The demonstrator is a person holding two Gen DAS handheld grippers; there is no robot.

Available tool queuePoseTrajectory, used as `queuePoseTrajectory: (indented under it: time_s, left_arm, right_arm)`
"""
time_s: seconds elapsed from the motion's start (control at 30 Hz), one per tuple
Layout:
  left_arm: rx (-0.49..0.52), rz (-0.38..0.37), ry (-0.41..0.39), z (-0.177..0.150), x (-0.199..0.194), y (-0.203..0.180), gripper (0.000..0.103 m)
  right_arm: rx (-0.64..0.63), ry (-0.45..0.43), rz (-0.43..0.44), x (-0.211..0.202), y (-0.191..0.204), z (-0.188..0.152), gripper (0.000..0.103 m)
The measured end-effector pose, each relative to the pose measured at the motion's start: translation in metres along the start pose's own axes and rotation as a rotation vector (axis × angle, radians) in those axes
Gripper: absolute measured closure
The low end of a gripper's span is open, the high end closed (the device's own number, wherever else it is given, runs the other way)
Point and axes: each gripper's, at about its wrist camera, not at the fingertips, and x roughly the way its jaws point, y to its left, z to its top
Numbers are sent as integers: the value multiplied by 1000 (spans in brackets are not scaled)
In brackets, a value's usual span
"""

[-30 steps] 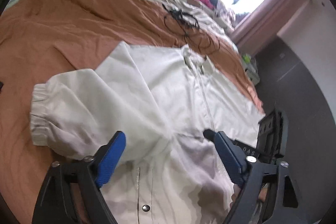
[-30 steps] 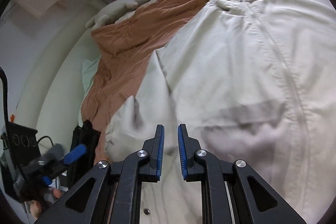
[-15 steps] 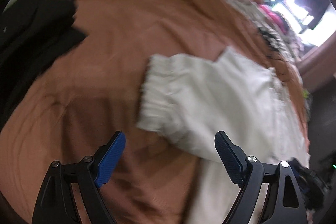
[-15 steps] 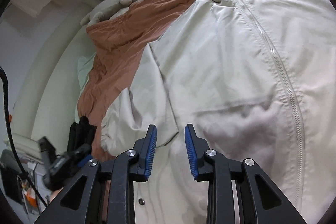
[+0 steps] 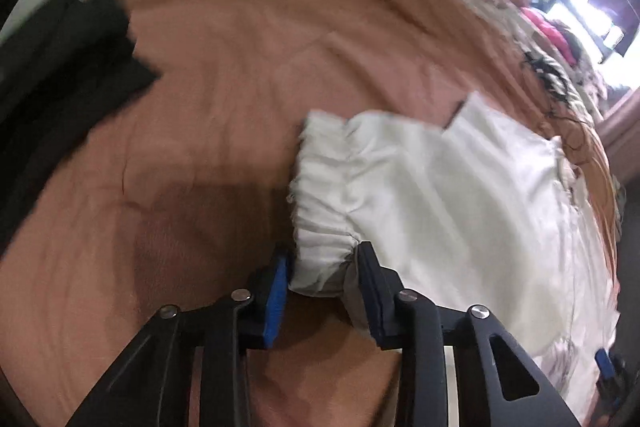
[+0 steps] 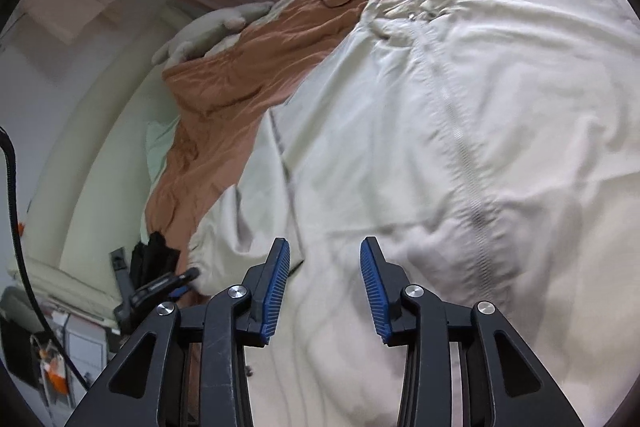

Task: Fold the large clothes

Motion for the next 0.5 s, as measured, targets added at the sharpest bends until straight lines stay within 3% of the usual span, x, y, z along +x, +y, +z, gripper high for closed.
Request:
queuePoseTrajectory:
  time_s: [0.13,0.27,0.5]
  left_arm:
    - [86,-34,-88,13,-41,-38,75]
    - [162,-90,-153,27,-82,-84,91]
    - [284,-163,-252,39,-138,-167,92]
  right_arm:
    - [38,-1,24,-1,-12,10,65]
    - [64,-14,48,-7,-20,18,65]
    - [106,-62,66,-30,-41,31,65]
